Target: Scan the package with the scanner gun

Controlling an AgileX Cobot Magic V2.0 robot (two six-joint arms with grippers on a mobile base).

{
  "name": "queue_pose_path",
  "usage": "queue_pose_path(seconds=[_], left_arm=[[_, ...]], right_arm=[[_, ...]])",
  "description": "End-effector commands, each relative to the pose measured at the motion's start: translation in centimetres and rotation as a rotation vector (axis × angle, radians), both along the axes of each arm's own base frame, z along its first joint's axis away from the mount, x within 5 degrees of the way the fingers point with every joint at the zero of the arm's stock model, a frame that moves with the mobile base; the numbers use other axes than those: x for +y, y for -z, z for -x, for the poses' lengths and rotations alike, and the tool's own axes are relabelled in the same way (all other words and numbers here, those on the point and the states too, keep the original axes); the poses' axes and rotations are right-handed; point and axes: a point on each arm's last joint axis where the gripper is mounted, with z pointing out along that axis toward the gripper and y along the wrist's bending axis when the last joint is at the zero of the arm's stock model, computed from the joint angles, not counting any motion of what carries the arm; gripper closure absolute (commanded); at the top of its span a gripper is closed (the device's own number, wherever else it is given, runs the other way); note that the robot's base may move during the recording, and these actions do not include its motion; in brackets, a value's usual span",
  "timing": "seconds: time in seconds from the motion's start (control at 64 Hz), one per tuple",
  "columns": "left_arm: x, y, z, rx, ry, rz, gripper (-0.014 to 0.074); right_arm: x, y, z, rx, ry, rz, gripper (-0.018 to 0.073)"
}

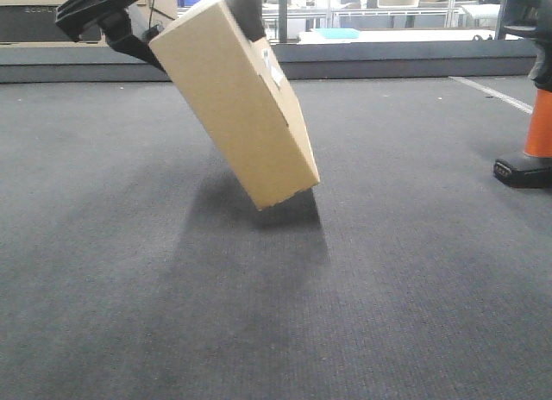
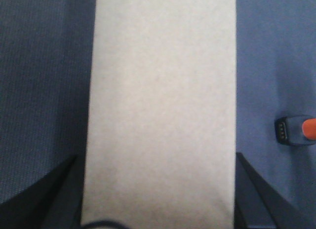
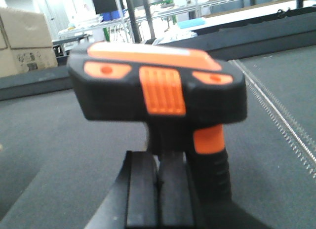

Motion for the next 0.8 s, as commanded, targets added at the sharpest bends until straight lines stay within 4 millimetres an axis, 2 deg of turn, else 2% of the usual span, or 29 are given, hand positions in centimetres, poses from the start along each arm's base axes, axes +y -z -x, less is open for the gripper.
queue_pose_path(seconds=[0.0, 0.25, 0.297, 0.359, 0.516, 0.562, 0.641, 0.781], left_arm=[[-0.3, -0.5, -0.1, -0.041, 0.010, 0.020, 0.0707], [-0.3, -0.5, -0.1, -0.043, 0.011, 0.017, 0.0707], [-0.3, -0.5, -0.1, -0.044, 0.011, 0.015, 0.0707], [-0.3, -0.5, -0.1, -0.044, 0.011, 0.015, 0.0707], [-0.3, -0.5, -0.1, -0.044, 0.011, 0.015, 0.0707], [-0.3, -0.5, -0.1, -0.044, 0.011, 0.015, 0.0707], [-0.3, -0.5, -0.1, -0.044, 0.011, 0.015, 0.0707], [-0.3, -0.5, -0.1, -0.044, 0.011, 0.015, 0.0707]], right_arm=[[-0.1, 0.3, 0.0, -0.014, -0.012, -0.015, 0.0728], [-0.4, 1.6, -0.2, 0.034, 0.014, -0.070, 0.0728], [-0.4, 1.7, -0.2, 0.038, 0.014, -0.070, 0.0700], [-0.6, 1.8, -0.2, 0.039, 0.034, -0.077, 0.0628], [-0.9, 1.7, -0.2, 0.034, 0.067, -0.088, 0.0277], [-0.9, 1.6, -0.4, 0.027, 0.066, -0.087, 0.0202], [-1.0, 1.1, -1.0, 0.003, 0.063, -0.083, 0.0112], [-1.2, 0.5, -2.7, -0.005, 0.052, -0.075, 0.0031]])
